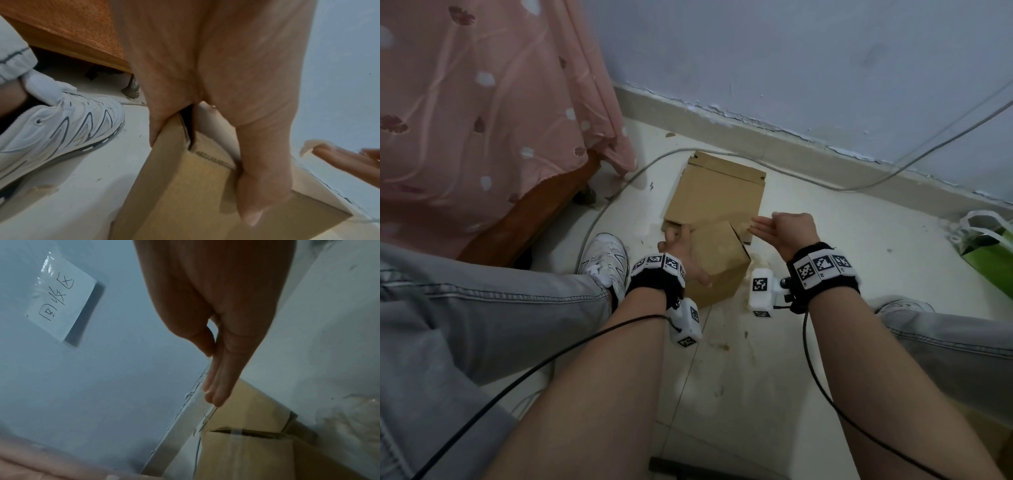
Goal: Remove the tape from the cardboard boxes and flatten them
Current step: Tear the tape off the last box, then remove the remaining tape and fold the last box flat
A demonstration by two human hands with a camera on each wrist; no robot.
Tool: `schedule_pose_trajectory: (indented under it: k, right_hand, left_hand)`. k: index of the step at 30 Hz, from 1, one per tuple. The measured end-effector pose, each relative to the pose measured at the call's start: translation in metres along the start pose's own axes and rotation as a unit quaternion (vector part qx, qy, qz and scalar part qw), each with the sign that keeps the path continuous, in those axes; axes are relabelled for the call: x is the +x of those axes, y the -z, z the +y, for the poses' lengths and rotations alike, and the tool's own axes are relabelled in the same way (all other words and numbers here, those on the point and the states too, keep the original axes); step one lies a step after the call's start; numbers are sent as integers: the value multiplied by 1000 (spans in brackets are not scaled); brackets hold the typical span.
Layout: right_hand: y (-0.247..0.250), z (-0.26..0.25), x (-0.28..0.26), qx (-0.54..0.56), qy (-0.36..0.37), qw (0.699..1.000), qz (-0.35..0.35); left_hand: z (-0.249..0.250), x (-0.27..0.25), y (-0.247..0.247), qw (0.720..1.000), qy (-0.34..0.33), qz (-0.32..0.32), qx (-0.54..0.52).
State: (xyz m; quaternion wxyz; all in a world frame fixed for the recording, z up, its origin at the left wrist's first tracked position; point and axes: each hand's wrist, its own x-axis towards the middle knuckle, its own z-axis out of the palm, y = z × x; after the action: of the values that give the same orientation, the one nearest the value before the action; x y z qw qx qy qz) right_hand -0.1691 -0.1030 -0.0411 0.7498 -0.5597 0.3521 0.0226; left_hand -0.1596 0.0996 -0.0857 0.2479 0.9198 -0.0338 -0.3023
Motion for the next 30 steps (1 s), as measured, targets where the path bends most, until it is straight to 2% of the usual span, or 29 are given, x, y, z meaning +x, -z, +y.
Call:
schedule_pose_trajectory:
  k: [1,3,7,8,10,13,18,24,27,30]
  right_hand:
    - [0,0,1,2,-3,1000,7]
    - [-1,2,5,-140,11,990,16]
    - [-13,19,6,-418,35,907,-42]
    - [-15,24,6,-454,53,889,-35]
    - [-17,32,8,-472,98,876,5]
    - [-12,40,16,-440,108,890,51]
    - [-9,27,17,-356,49,933,26]
    - [-10,0,3,-258,6,964,-67]
    - [-9,-12,-8,-161,-44,977,-129]
    - [-15,-17,-11,-226,-51,962,-144]
  left_hand:
    - [0,0,-1,1000,-1,2,0]
    - [-1,0,-2,1000,-4,6,-3]
    - [-1,0,-3,1000,-2,10,0]
    - [-1,0,-3,1000,-1,11,2]
    - [-1,0,-4,1000,-3,12,1]
    - [-2,1,-4,1000,-7,9,-4]
    - [-8,-1,-1,1000,-17,17,-18]
    - [-10,-6,7,998,-35,45,-38]
    - [-15,-10,0,1000,-11,17,-23]
    - [-9,-11,-8,998,-40,-10,-47]
